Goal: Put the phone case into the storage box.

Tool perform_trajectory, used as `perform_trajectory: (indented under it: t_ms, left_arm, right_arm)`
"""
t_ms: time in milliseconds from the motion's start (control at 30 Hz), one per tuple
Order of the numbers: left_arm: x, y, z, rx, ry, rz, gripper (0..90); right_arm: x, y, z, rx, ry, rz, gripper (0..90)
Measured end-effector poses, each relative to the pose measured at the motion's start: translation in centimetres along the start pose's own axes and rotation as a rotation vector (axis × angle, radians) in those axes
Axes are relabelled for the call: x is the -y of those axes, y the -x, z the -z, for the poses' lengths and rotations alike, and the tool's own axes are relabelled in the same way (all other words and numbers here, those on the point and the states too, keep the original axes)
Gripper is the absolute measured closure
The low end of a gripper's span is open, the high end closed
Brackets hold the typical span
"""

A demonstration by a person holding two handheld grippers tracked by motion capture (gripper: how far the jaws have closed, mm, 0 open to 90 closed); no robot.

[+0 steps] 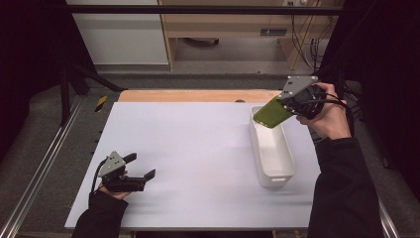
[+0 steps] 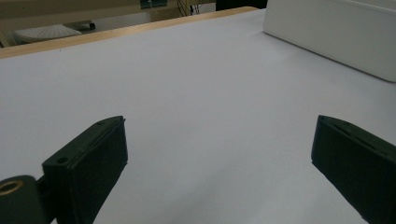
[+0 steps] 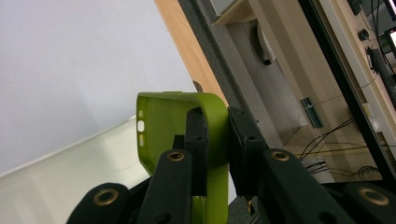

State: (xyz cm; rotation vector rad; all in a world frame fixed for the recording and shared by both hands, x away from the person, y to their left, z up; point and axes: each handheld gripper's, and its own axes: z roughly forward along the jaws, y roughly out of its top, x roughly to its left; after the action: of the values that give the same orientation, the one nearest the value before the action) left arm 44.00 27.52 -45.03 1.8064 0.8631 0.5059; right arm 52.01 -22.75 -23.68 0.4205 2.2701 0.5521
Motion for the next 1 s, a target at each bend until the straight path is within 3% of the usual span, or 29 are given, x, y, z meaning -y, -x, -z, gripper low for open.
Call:
perform_trajectory:
  t_ms: [233,1000]
  left_arm:
    - [0.0,0.0,-0.1,0.001,-0.002,-0.001,3.2]
    - [0.2,-0.1,-0.5,-0.002,-0.02,0.001,3.2]
  right_arm:
    - [0.4,0.2,-0.7,0.007,-0.02,0.034,79.3]
    - [1.3,0.5,-3.8,-0.062,-0.02,0.172,79.2]
